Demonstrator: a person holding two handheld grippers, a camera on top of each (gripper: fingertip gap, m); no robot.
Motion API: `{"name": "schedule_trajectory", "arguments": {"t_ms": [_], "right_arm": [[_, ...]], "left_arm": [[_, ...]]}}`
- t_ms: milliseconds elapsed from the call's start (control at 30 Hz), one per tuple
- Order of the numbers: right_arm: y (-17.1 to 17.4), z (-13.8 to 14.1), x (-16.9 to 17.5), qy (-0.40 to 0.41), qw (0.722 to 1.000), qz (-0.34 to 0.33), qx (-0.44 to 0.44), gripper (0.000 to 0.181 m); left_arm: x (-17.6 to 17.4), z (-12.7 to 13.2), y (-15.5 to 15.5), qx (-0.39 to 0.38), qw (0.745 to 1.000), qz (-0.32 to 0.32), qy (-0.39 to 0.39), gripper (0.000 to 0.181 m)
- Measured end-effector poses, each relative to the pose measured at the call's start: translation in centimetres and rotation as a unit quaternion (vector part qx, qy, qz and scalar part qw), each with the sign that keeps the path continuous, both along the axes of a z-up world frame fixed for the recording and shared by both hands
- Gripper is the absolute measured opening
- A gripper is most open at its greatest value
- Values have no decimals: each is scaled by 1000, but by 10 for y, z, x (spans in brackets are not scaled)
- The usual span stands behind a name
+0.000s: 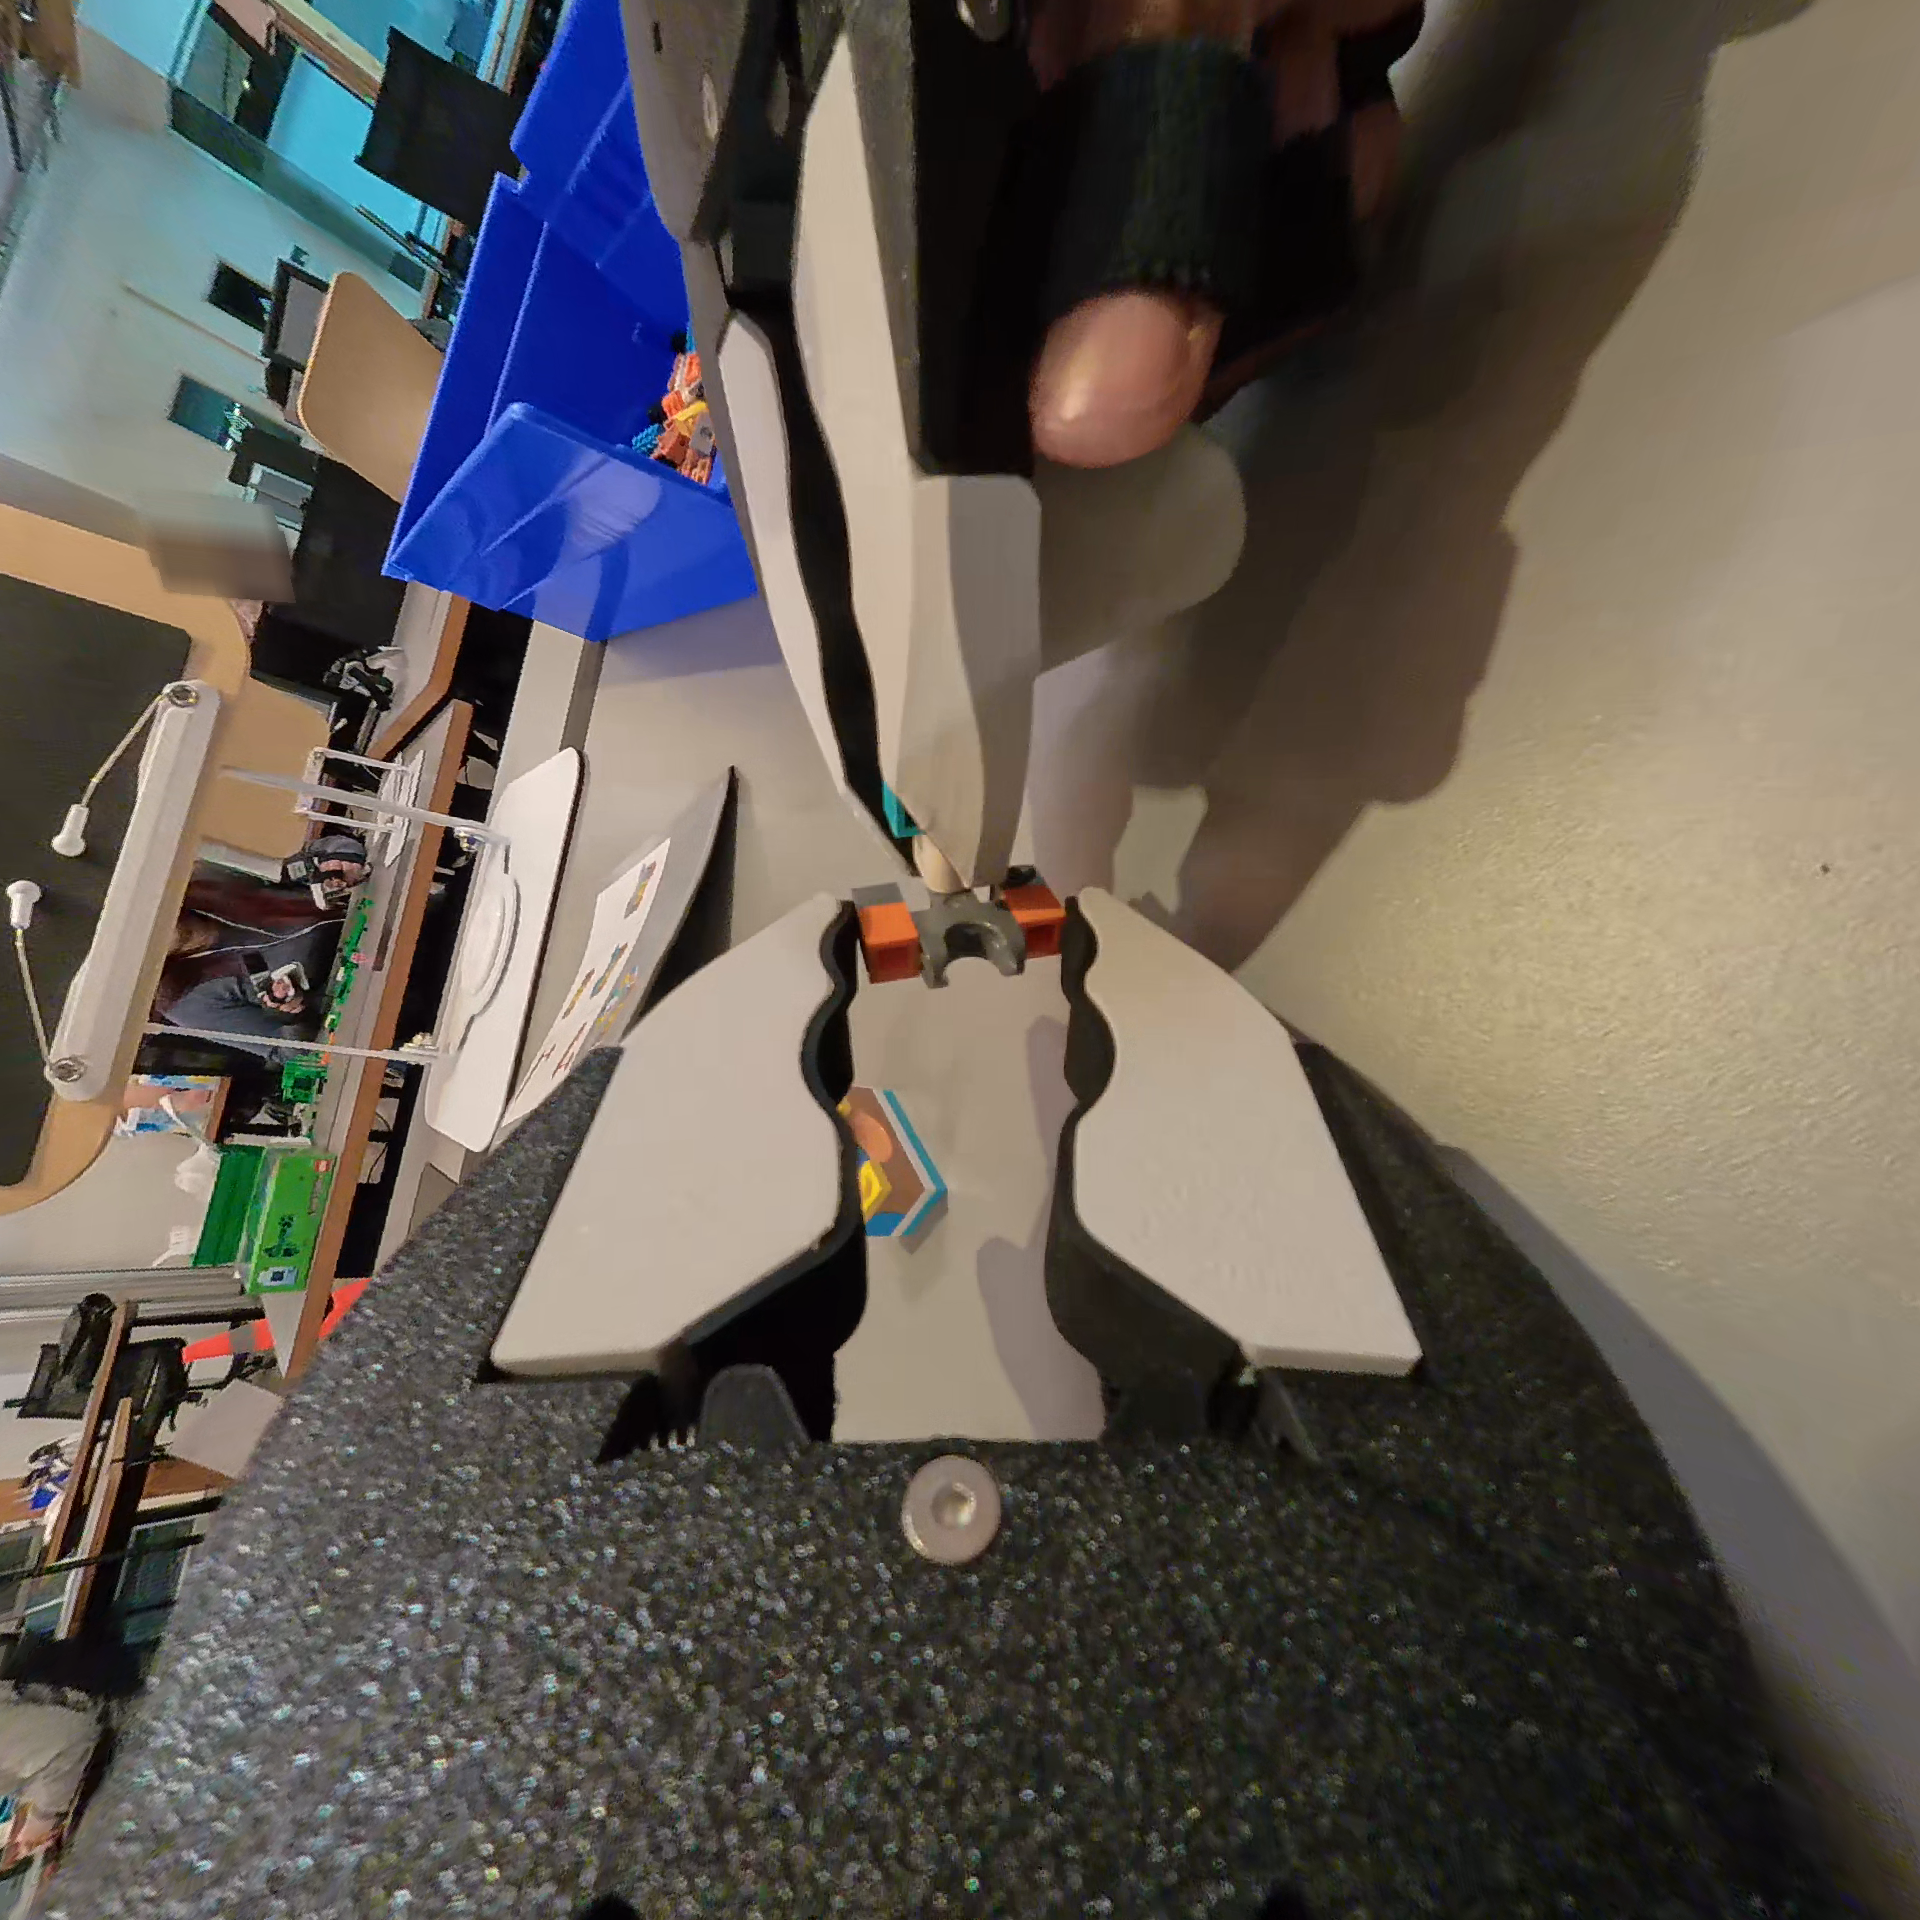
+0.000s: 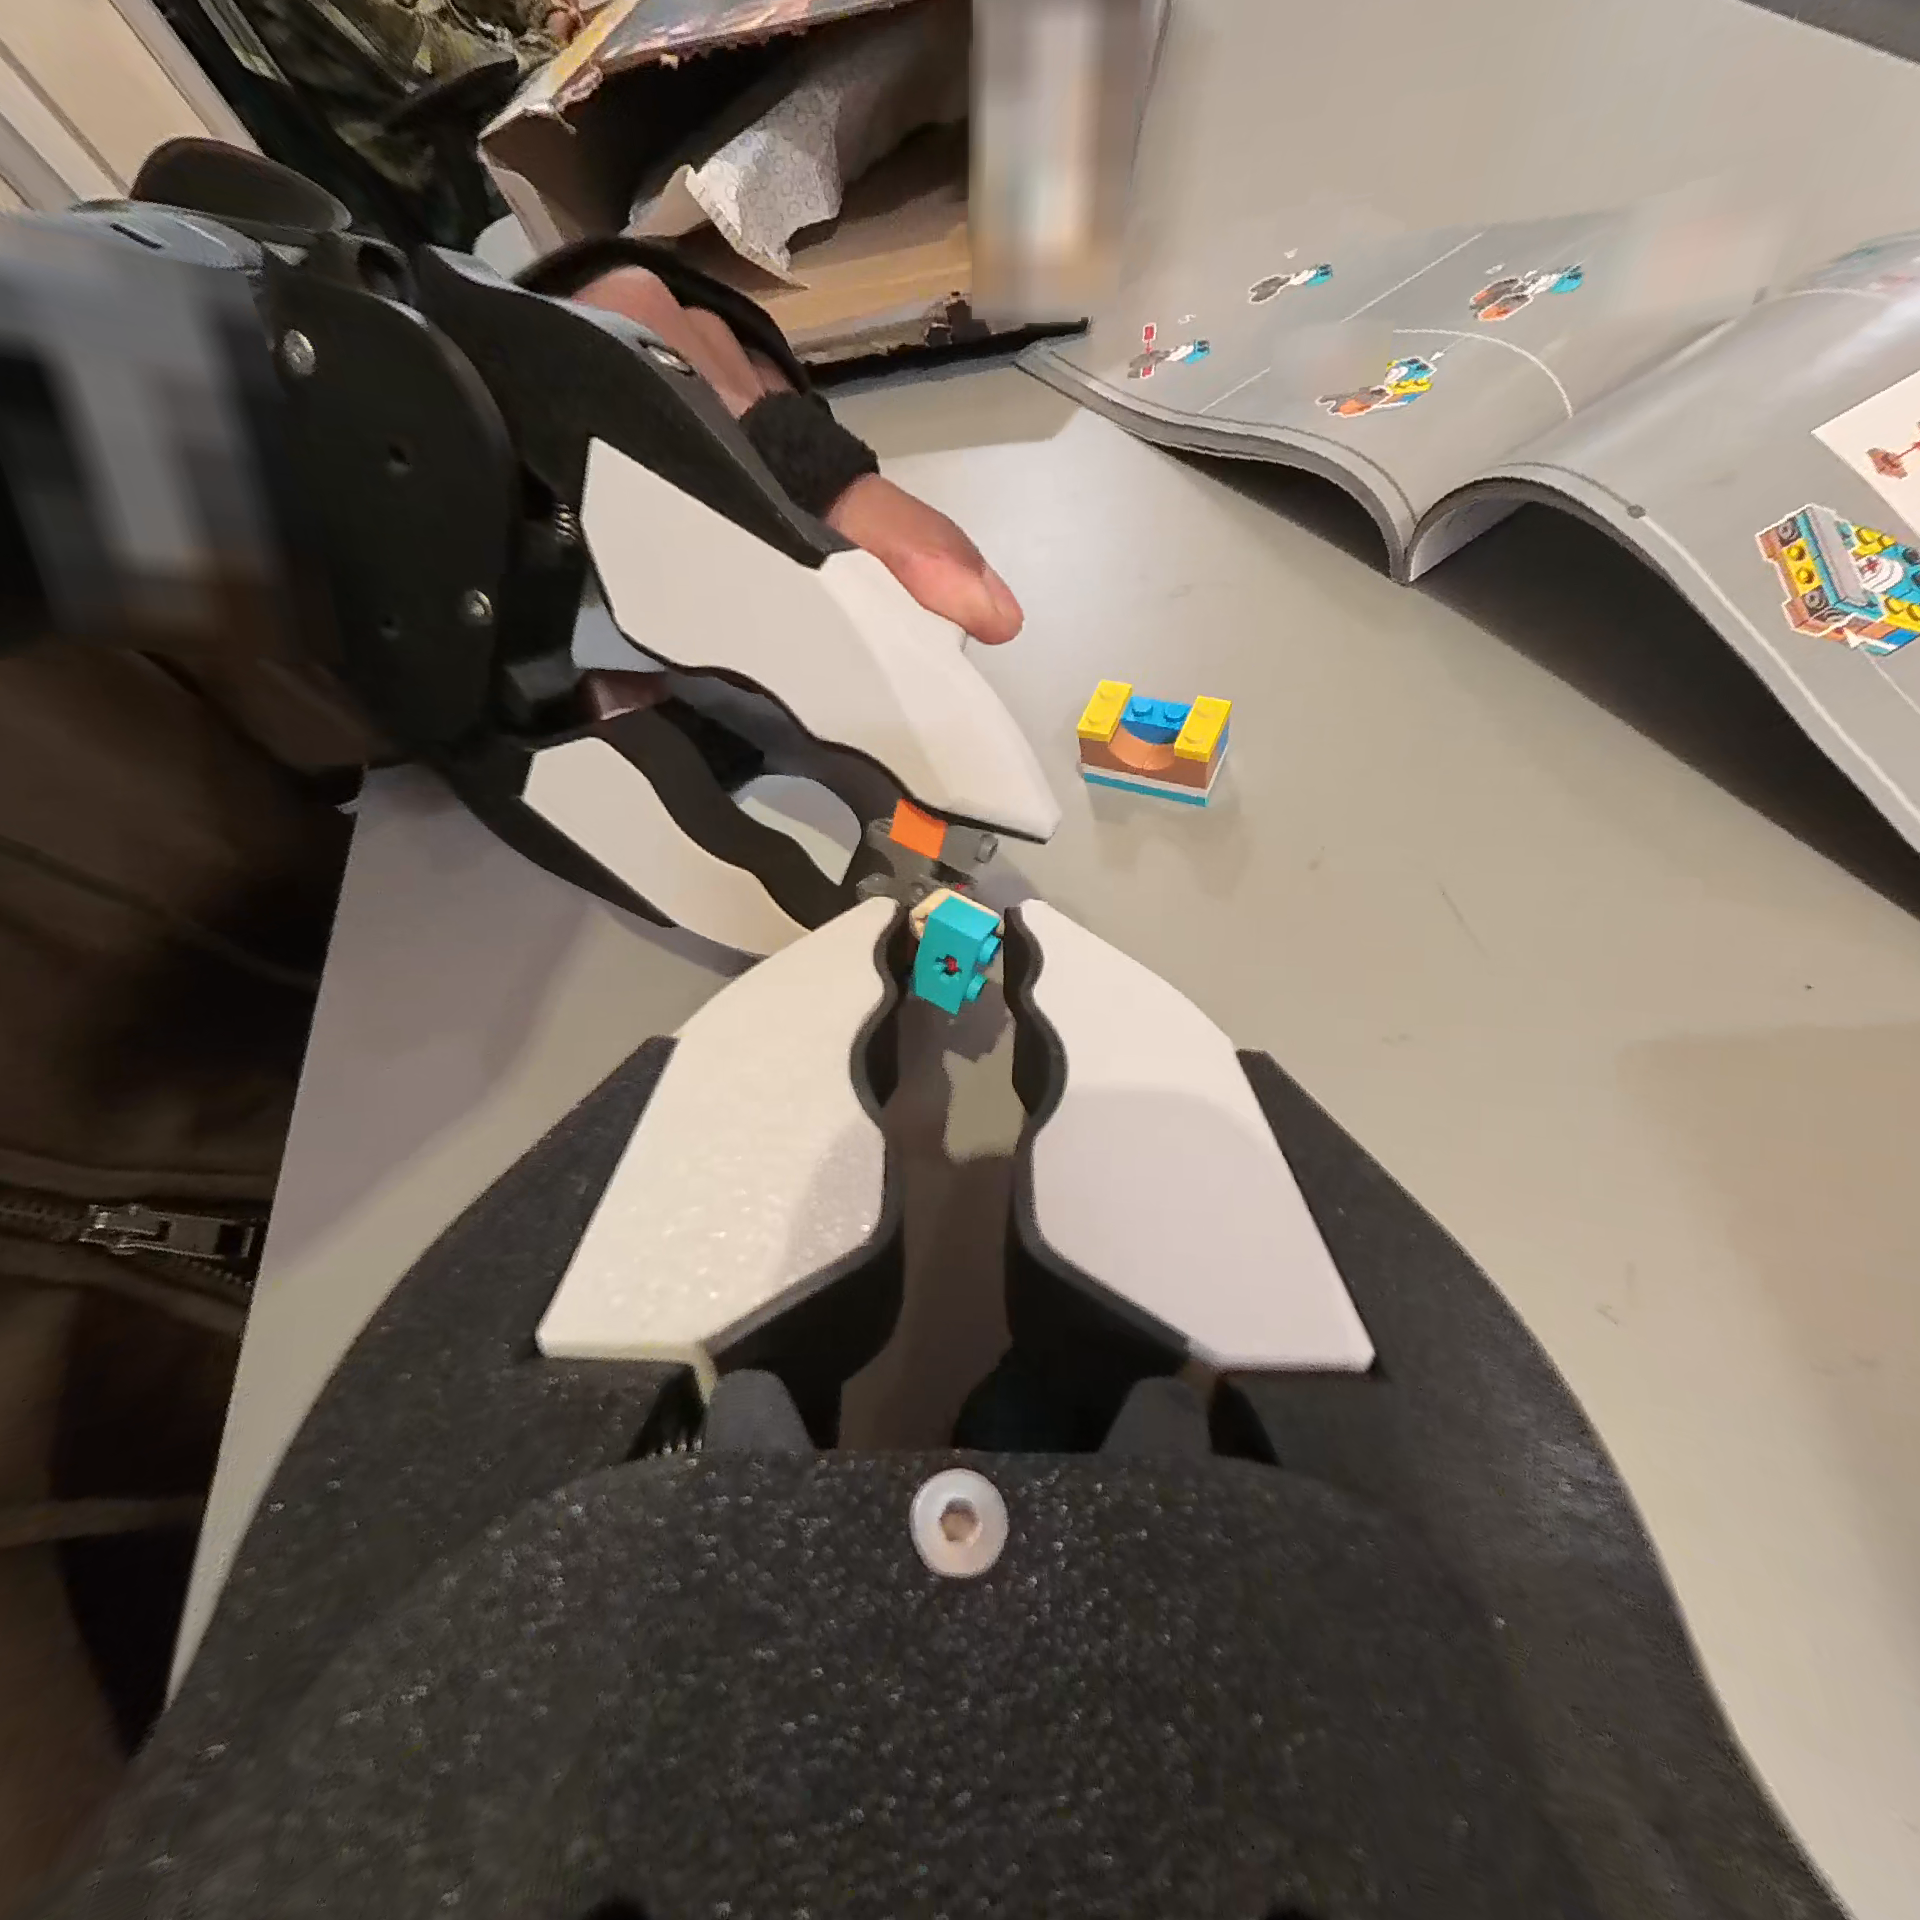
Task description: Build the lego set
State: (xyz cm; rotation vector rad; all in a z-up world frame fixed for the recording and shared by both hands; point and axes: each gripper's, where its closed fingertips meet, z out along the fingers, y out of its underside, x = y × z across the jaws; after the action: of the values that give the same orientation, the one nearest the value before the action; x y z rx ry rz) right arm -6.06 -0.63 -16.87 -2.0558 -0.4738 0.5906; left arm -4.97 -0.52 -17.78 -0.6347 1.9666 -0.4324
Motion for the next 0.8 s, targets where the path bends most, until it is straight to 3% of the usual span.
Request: {"name": "schedule_trajectory", "arguments": {"t_ms": [200,367,600,667,800], "right_arm": [[4,11,4,-12,999,-14,45,17],[8,25,11,-28,994,-36,100,17],[12,43,20,-61,979,-83,174,17],[12,46,20,-58,977,-91,183,17],[13,48,17,-56,975,-99,193,16]], "left_arm": [[2,9,4,-50,998,11,-21,38],[1,21,9,-159,987,18,-22,39],[0,47,9,-412,911,11,-11,27],[1,49,9,-446,895,12,-9,22],[2,49,3,-464,886,5,-2,21]]}}
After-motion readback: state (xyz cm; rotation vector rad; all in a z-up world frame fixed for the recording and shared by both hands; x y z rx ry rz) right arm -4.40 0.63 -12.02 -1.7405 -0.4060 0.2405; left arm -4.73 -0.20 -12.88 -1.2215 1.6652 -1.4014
